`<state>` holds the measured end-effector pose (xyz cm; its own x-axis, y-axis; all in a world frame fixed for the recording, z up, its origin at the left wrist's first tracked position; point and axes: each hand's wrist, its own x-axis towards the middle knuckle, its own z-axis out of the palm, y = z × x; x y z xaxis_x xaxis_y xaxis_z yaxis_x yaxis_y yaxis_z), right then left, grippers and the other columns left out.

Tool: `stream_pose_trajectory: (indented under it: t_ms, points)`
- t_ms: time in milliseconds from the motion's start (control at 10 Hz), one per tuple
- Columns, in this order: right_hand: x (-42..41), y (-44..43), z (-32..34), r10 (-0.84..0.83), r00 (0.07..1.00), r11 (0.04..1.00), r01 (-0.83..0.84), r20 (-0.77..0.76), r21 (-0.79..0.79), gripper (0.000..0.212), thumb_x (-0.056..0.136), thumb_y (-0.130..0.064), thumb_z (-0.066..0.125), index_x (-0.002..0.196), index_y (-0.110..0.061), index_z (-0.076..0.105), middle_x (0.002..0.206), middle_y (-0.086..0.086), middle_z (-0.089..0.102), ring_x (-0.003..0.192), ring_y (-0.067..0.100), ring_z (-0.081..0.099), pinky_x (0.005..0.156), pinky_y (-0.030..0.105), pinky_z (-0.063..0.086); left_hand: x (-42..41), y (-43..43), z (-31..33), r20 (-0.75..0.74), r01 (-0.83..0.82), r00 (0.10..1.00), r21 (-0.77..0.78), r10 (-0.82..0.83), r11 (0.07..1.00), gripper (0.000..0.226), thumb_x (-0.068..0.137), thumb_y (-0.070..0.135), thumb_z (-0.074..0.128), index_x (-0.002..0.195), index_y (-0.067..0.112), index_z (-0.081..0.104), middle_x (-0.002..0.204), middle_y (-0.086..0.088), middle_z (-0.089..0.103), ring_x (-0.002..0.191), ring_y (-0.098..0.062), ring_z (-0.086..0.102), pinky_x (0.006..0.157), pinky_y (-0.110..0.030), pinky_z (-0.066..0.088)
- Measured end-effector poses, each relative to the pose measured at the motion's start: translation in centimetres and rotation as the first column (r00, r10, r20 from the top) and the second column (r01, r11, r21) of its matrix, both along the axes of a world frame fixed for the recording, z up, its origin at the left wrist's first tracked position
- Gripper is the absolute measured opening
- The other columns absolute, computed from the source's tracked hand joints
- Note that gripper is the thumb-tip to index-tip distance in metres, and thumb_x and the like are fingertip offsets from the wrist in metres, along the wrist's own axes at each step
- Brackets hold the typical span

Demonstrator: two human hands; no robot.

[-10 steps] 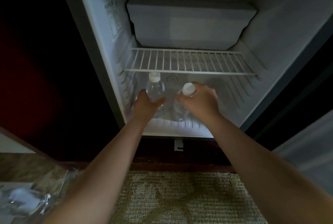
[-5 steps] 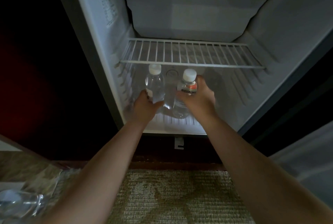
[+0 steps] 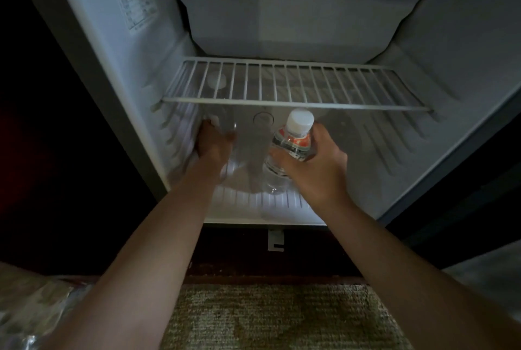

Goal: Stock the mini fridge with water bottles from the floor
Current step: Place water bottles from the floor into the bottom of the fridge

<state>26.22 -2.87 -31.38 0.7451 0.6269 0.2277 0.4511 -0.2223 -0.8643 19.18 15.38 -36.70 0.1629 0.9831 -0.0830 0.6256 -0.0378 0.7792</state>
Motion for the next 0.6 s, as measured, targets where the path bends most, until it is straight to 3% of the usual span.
stream_pose_trajectory:
  t_ms: [100,300,400,500,600]
  points:
    - [0.0,-0.1,-0.1,0.01,1.0,1.0,-0.01,-0.003,0.005,0.054,0.068,-0.032,0.082,0.116,-0.021,0.061,0.1,-0.011,0.068,0.096,0.012,0.065,0.085,0.03,0.053,0.6,-0.3,0.3,-0.072,-0.04,0.996,0.051,0.044,0.998,0.066,0.095,0.037,0.049,0.138,-0.01,0.032,0.143,-0.025,0.039,0.134,-0.035,0.038,0.107,-0.036,0.03]
    - [0.2,-0.4,0.2,0.002,1.0,1.0,-0.002,-0.023,0.005,0.053,0.066,-0.034,0.083,0.113,-0.022,0.063,0.093,-0.016,0.065,0.092,0.009,0.065,0.084,0.03,0.053,0.1,-0.8,0.7,-0.139,-0.025,0.99,-0.005,0.024,1.0,0.042,0.094,0.028,0.051,0.121,-0.004,0.055,0.125,-0.021,0.058,0.117,-0.035,0.054,0.094,-0.037,0.044]
    - [0.1,-0.4,0.4,0.005,1.0,1.0,-0.005,-0.029,0.013,0.052,0.066,-0.034,0.083,0.112,-0.023,0.062,0.091,-0.017,0.064,0.093,0.009,0.065,0.084,0.03,0.054,-0.4,-1.9,0.8,-0.146,-0.054,0.988,-0.001,0.054,0.999,0.04,0.101,0.024,0.037,0.118,-0.003,0.06,0.123,-0.022,0.06,0.118,-0.035,0.055,0.093,-0.039,0.048]
    - [-0.3,-0.1,0.6,0.023,0.999,1.0,-0.023,-0.024,0.0,0.048,0.068,-0.035,0.082,0.111,-0.026,0.062,0.089,-0.017,0.064,0.092,0.008,0.065,0.081,0.023,0.051,-1.1,-2.8,1.1,-0.155,-0.075,0.986,-0.047,0.066,0.996,0.035,0.1,0.016,0.038,0.126,-0.001,0.054,0.126,-0.018,0.058,0.118,-0.032,0.055,0.069,-0.018,0.046]
    - [-1.1,1.0,1.1,0.086,0.996,0.996,-0.085,0.005,-0.04,0.048,0.069,-0.036,0.08,0.113,-0.029,0.062,0.089,-0.016,0.065,0.093,0.011,0.065,0.078,0.022,0.05,-2.3,-3.9,1.4,-0.056,-0.075,0.996,-0.065,0.072,0.995,0.033,0.098,0.014,0.042,0.121,-0.006,0.055,0.124,-0.023,0.059,0.115,-0.036,0.055,0.084,-0.031,0.047]
